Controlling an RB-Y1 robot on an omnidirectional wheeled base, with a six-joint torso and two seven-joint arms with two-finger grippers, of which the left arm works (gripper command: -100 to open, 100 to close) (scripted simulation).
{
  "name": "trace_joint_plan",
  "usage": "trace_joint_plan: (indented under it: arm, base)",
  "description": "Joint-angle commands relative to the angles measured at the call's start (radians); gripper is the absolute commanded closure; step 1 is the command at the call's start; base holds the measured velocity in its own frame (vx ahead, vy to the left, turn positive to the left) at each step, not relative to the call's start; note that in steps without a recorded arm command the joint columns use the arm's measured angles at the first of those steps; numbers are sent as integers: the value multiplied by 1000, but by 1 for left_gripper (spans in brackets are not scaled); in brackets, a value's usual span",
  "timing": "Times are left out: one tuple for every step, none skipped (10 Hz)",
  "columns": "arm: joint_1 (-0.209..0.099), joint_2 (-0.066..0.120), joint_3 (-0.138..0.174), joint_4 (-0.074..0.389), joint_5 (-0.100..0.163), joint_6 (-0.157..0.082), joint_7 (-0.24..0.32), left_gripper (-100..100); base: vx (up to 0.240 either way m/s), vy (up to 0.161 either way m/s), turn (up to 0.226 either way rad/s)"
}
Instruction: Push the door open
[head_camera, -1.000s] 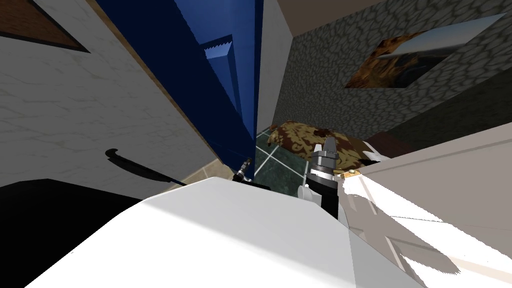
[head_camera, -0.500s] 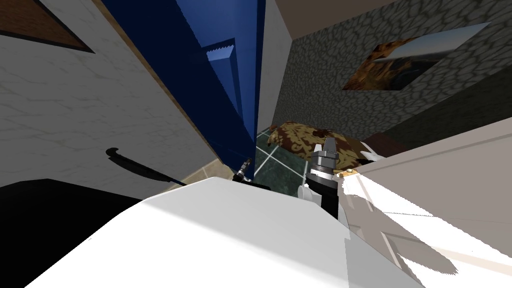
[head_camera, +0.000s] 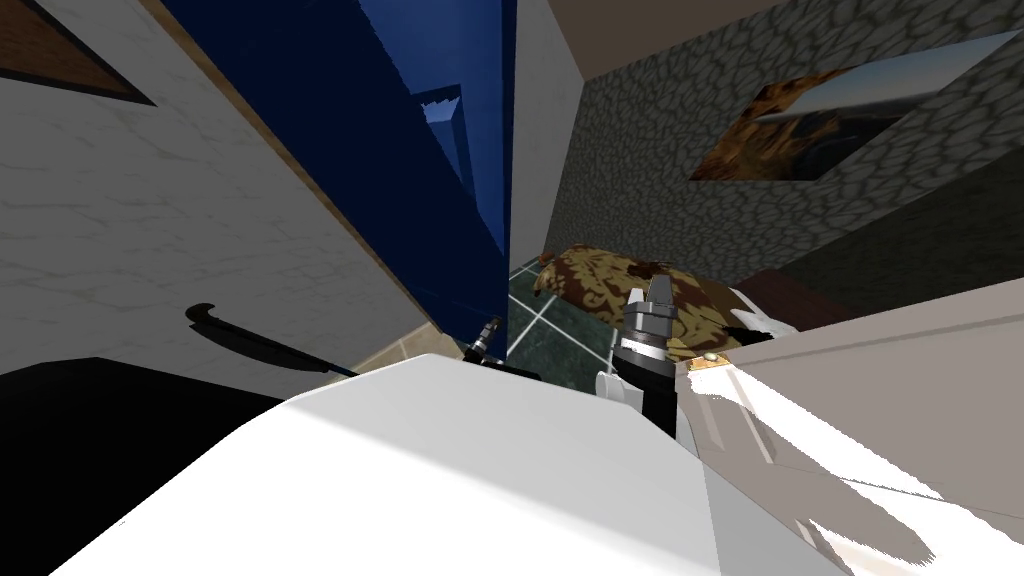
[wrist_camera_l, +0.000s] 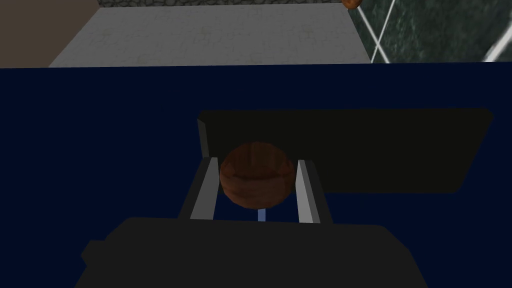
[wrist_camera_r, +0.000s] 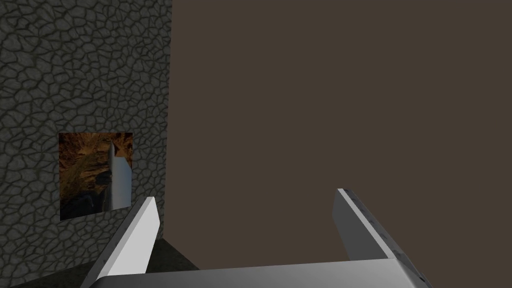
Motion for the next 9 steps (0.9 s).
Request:
trace_joint_plan:
  arm:
    - [-17,9,28,11,11,-8,-4,100]
    - [-20,10,41,13,17,-6,-8,100]
    - [-22,11,48,15,20,-6,-11,100]
    - [-26,11,63,18,27,-4,-15,100]
    - [-28,12,70,19,30,-4,-18,100]
    - [-32,11,86,23,37,-2,-22,100]
    - [-36,10,102,26,44,-1,-27,100]
    - [-41,8,118,29,51,0,-33,100]
    - [-32,11,102,29,48,-5,-24,-100]
  base:
    - [160,-91,37]
    - [155,-94,38]
    - [149,-80,45]
    - [158,-69,75]
    - [149,-67,54]
    - [147,-91,68]
    - [160,-100,117]
    - [180,-115,103]
    - [-69,-85,74]
